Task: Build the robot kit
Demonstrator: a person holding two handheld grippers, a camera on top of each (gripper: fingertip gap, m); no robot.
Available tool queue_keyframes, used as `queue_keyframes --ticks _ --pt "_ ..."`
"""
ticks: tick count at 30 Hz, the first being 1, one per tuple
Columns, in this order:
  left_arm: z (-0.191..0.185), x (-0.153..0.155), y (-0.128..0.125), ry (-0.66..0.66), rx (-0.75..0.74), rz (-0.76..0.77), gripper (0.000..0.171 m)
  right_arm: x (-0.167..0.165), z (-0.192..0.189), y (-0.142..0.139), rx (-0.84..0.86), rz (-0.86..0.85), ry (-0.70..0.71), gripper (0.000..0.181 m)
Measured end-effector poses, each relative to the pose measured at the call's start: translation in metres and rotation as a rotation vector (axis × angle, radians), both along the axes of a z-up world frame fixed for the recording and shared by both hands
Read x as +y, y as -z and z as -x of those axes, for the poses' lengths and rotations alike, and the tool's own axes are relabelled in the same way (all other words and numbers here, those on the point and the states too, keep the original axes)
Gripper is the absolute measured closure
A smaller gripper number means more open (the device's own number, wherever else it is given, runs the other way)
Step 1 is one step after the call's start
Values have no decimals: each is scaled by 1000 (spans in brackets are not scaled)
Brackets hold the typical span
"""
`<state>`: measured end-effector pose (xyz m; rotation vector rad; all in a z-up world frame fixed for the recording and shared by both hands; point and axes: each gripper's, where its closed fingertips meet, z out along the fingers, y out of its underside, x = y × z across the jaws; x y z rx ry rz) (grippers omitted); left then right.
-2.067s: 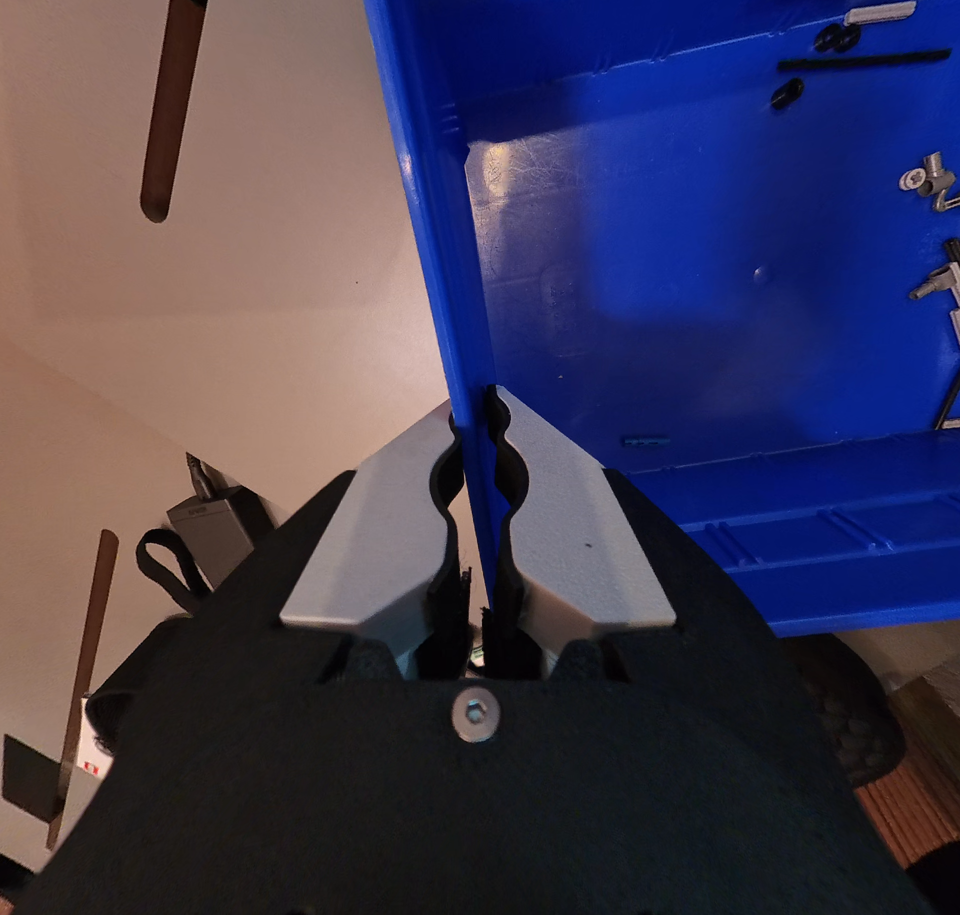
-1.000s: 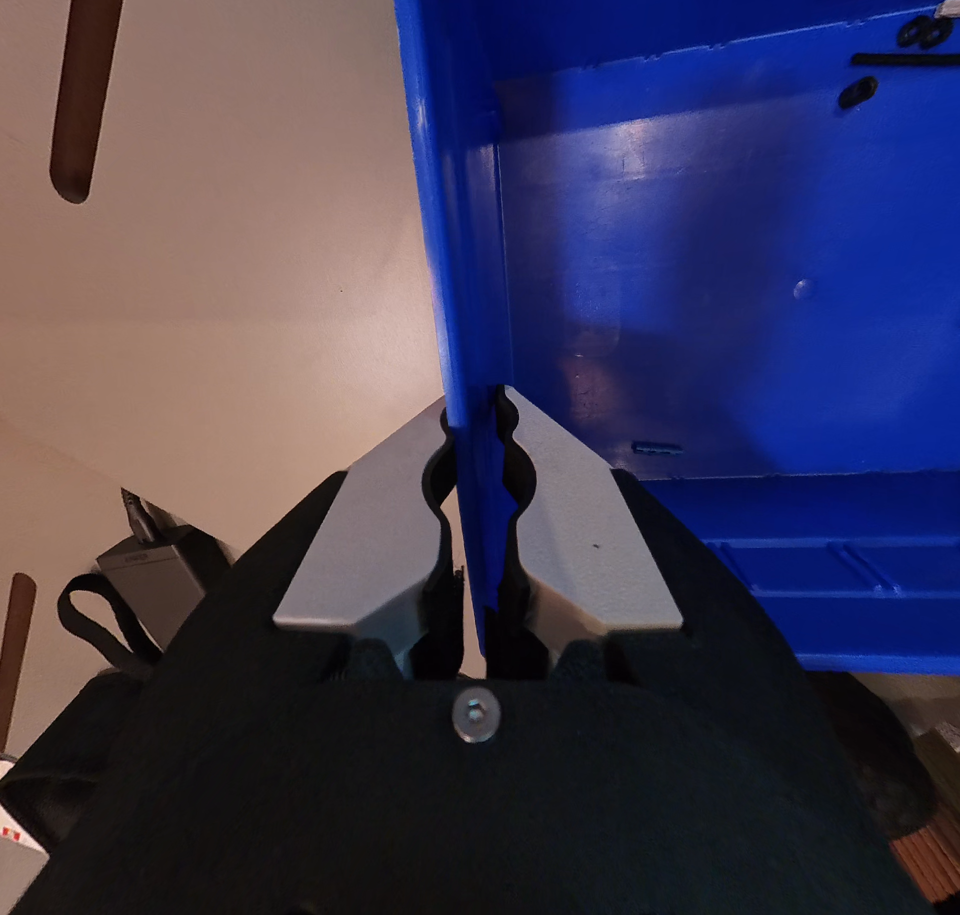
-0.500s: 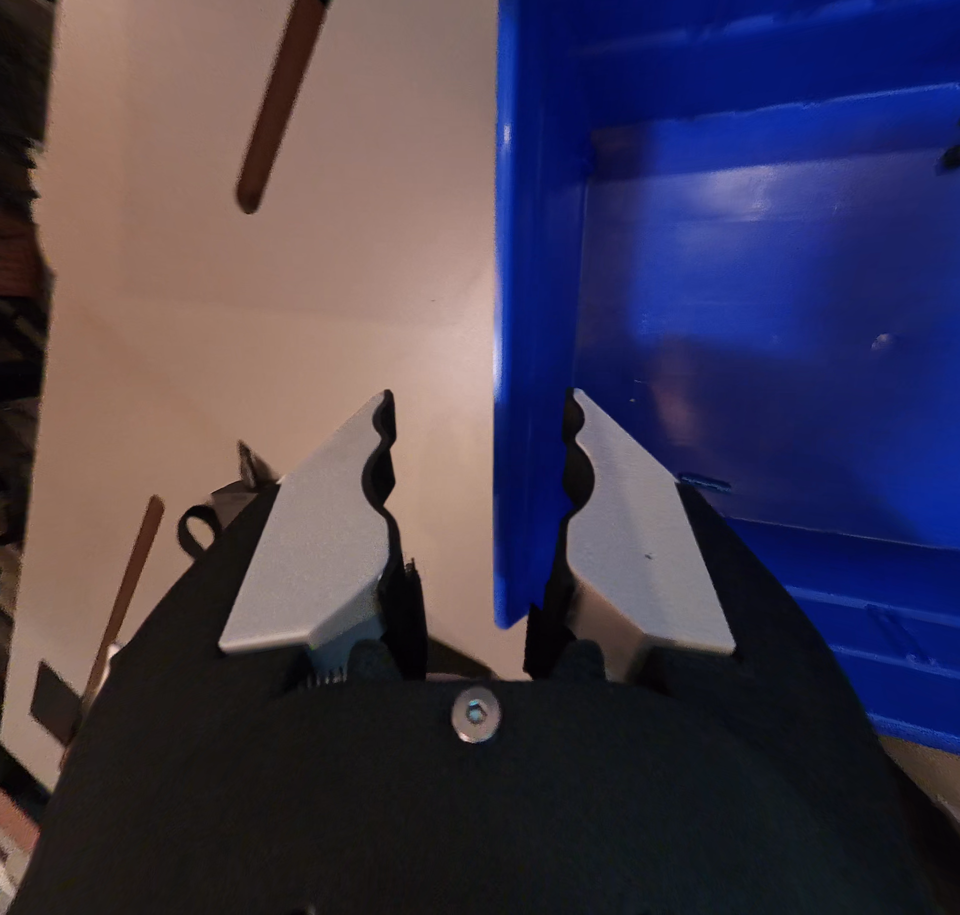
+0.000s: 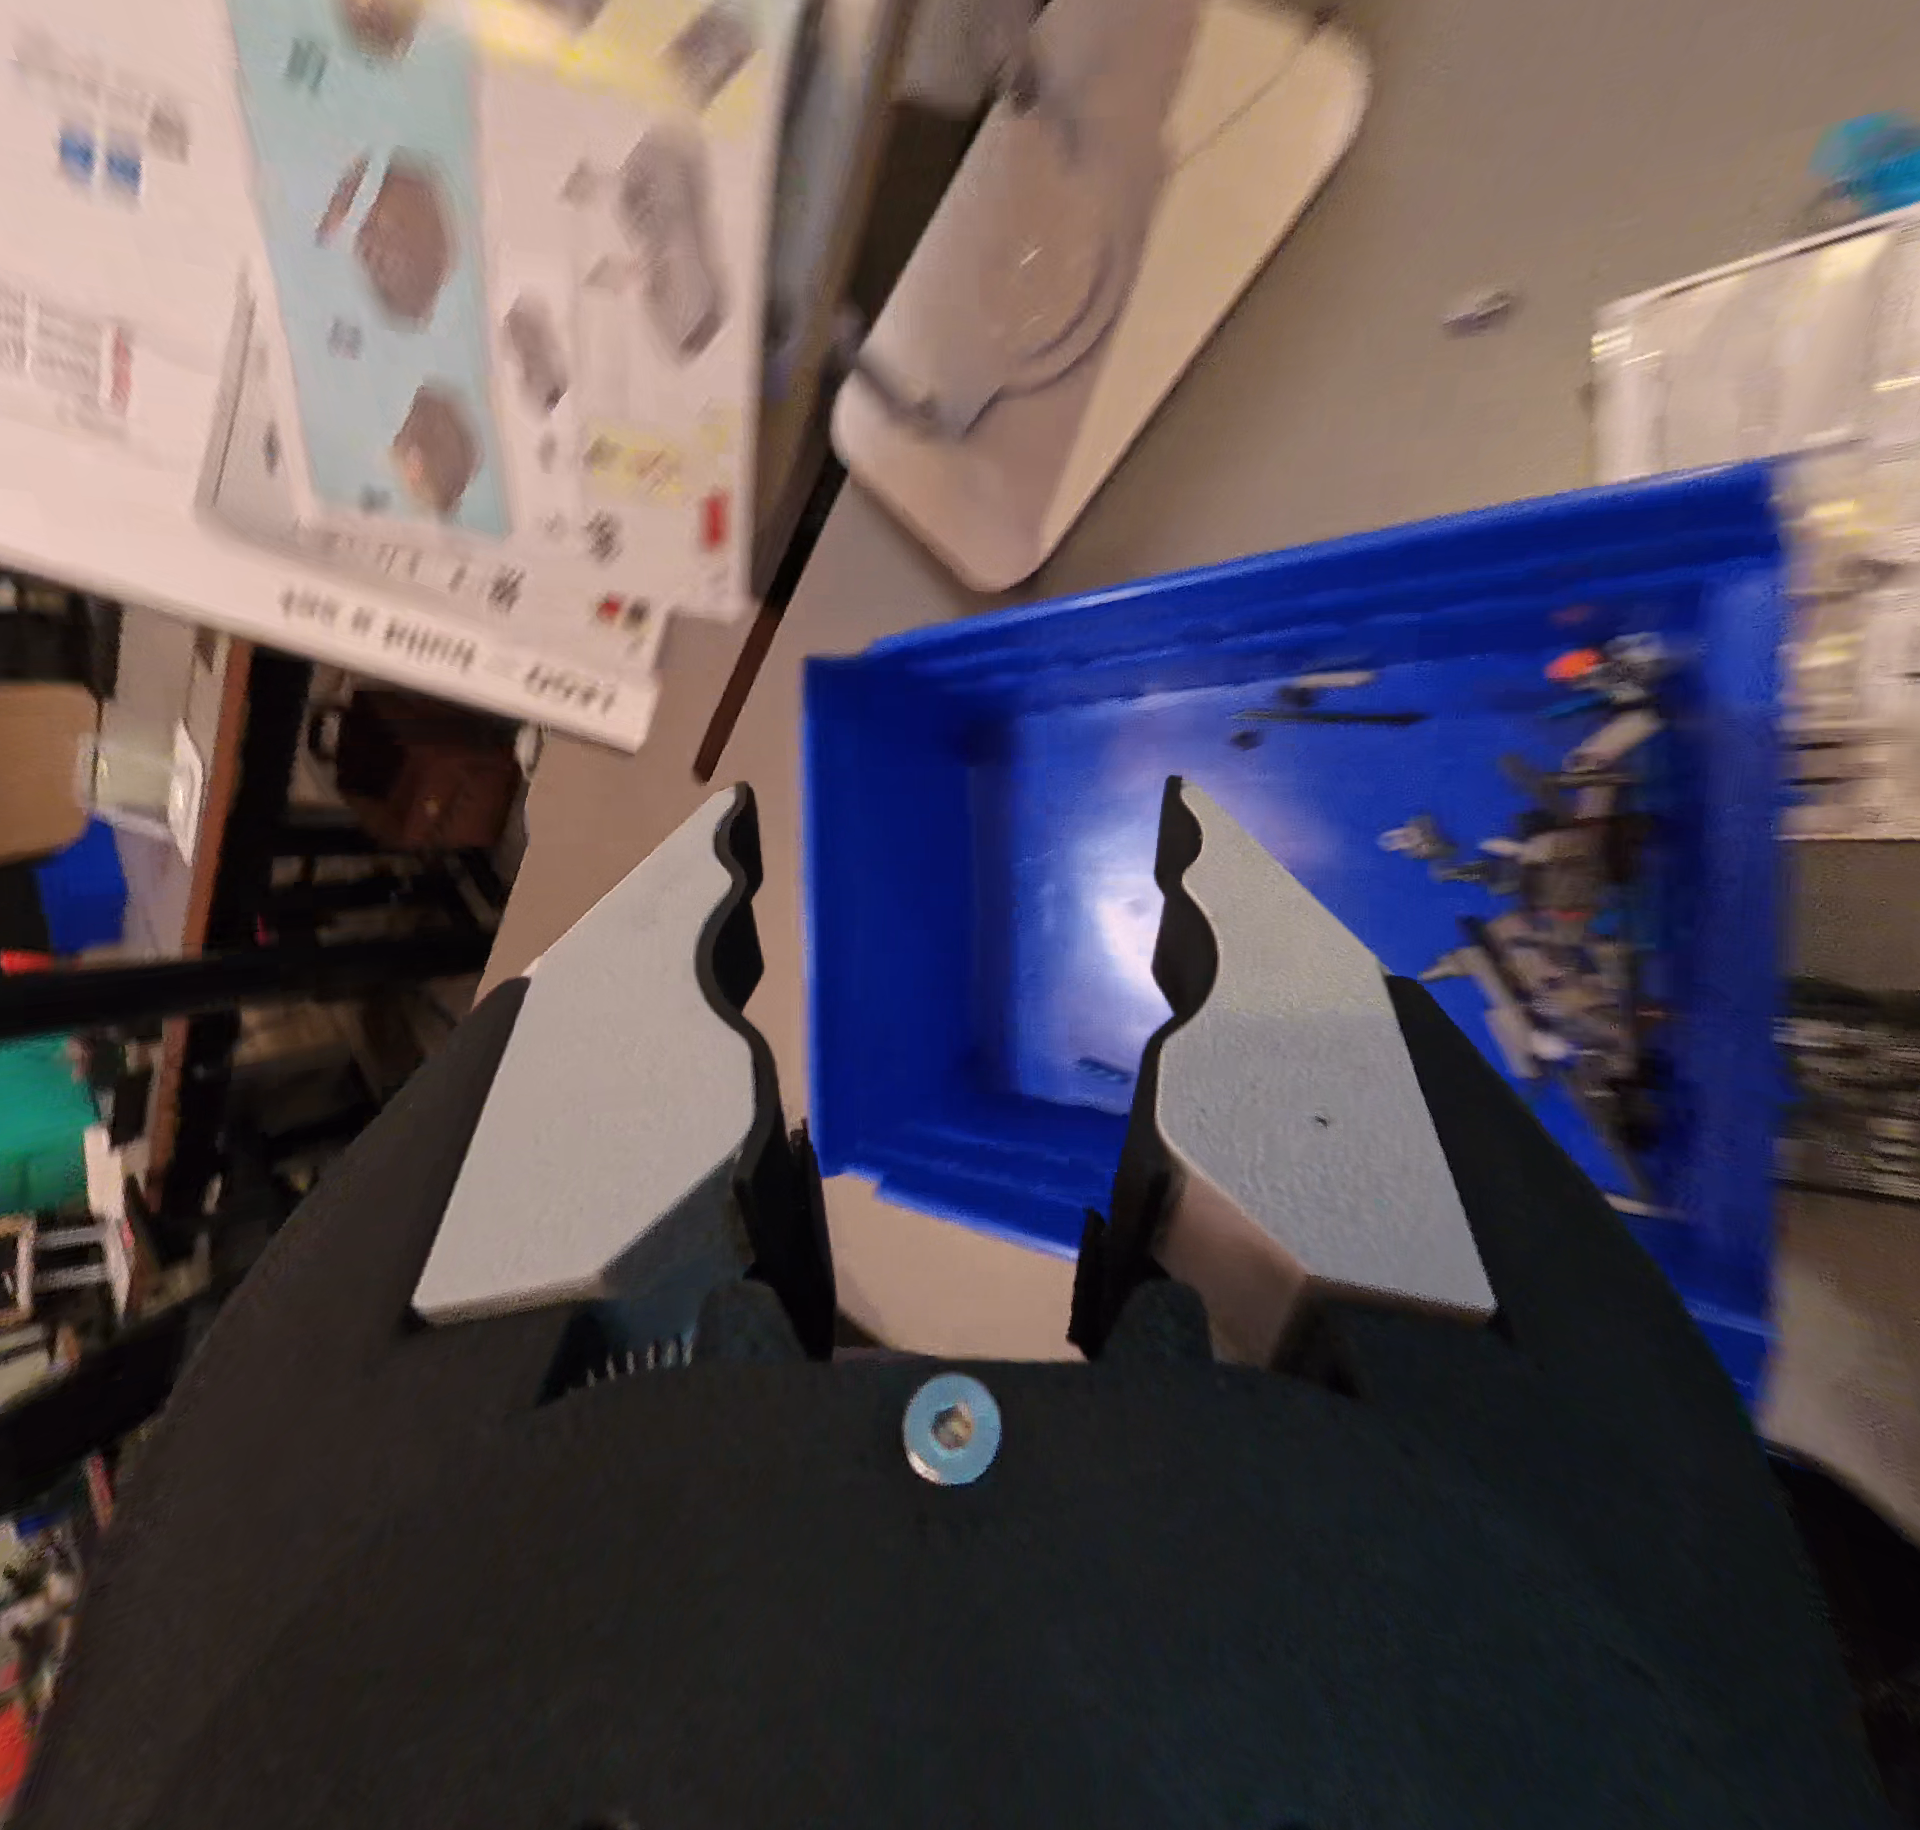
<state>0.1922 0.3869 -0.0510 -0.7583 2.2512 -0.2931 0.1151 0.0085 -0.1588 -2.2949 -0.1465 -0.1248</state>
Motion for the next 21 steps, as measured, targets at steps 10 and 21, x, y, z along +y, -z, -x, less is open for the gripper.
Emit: queue_keyframes --ticks 10,21 --pt "97 -194 93 317 86 77 118 37 55 54 -61 57 -150 163" --pt "116 -228 185 258 251 214 118 47 52 90 -169 244 -266 165"
